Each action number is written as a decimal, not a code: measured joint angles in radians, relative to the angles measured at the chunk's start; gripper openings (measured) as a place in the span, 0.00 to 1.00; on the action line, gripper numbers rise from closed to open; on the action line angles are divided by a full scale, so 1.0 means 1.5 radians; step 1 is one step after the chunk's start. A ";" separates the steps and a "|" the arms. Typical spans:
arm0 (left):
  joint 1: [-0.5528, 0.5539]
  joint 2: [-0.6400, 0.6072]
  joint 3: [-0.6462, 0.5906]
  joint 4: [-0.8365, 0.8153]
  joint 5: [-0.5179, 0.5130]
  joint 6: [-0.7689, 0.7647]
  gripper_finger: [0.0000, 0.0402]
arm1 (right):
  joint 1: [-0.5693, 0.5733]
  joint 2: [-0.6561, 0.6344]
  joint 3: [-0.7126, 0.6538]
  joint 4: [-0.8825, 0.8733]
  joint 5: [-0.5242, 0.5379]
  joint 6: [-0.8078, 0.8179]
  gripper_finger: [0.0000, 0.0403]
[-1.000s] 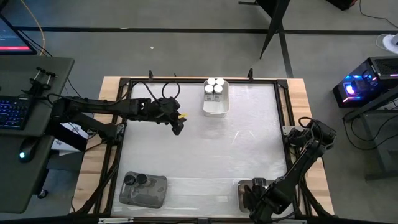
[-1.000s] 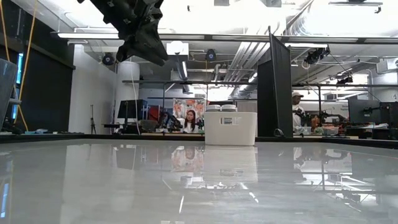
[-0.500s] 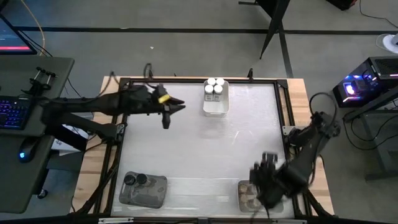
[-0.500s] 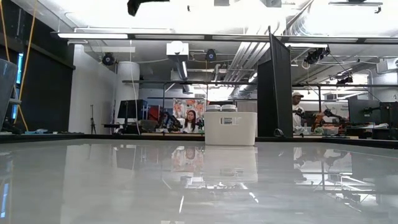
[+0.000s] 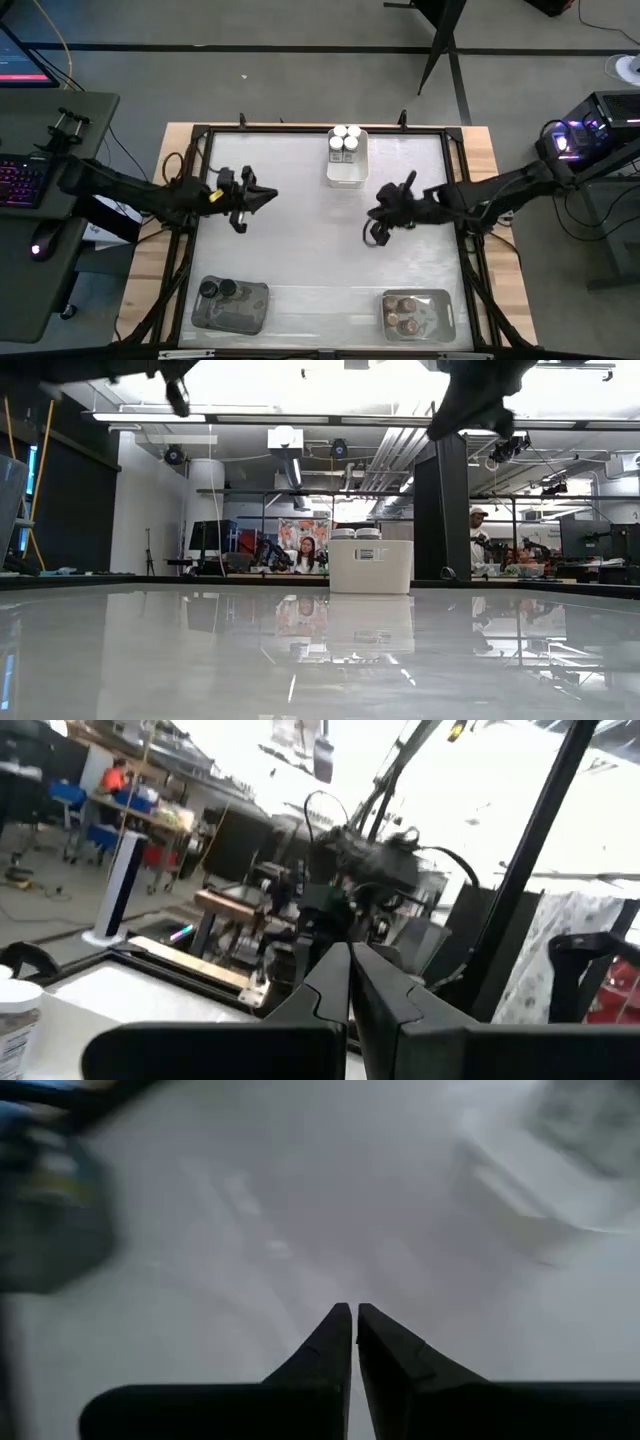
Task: Sort spices by type
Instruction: Return to Home Position
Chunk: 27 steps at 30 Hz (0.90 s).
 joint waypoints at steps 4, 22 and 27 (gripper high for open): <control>0.023 -0.055 -0.076 0.017 -0.019 -0.001 0.00 | -0.074 -0.061 -0.074 0.127 -0.076 -0.037 0.01; 0.087 -0.235 -0.233 -0.028 -0.010 -0.099 0.00 | -0.102 -0.265 -0.083 -0.028 -0.039 -0.019 0.00; 0.087 -0.235 -0.233 -0.036 -0.011 -0.101 0.00 | -0.091 -0.265 -0.083 -0.055 -0.066 -0.051 0.00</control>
